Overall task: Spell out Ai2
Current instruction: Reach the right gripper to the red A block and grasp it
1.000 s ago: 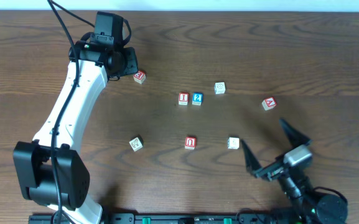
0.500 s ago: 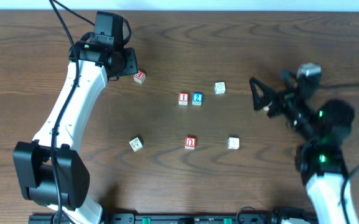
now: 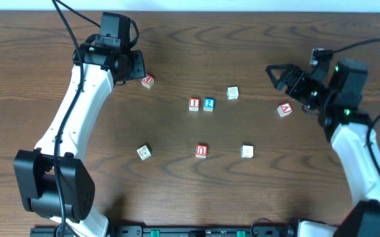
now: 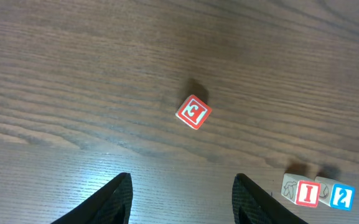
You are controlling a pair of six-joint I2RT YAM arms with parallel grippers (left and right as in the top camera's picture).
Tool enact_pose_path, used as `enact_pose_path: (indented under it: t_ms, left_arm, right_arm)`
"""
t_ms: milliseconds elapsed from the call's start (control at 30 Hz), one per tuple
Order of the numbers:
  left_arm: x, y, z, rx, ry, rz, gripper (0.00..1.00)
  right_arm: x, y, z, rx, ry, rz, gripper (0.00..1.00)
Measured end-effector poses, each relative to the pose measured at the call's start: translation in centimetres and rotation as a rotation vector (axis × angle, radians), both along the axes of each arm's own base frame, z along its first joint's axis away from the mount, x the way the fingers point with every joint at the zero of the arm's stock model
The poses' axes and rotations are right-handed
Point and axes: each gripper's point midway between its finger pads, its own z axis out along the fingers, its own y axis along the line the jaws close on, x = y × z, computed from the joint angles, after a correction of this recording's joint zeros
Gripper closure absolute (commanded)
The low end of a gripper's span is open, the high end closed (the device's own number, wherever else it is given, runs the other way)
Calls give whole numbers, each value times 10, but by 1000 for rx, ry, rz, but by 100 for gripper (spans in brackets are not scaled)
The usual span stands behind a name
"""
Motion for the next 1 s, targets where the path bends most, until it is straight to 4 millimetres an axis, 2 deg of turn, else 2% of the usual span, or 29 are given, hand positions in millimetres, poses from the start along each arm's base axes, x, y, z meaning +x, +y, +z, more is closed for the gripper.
enact_pose_path:
  t_ms: [167,333,567,700,1000]
  left_arm:
    - [0,0,0,1,-1,-2,47]
    - [1,0,0,3,-5,-6,46]
    - [1,0,1,3,-5,-7,48]
    - [1,0,0,3,-4,-7,46]
    - [1,3,0,3,-4,0,46]
  right_arm:
    - [-4,-23,-13,-72,248,-137,20]
    - [-13,-34,-24,-95,392,-268,25]
    - [-22,-43,-96,-88,655,-398,28]
    - [-26,-51,-120,-114,731,-453,28]
    - [-31,-59,-142,-148,793,-510,28]
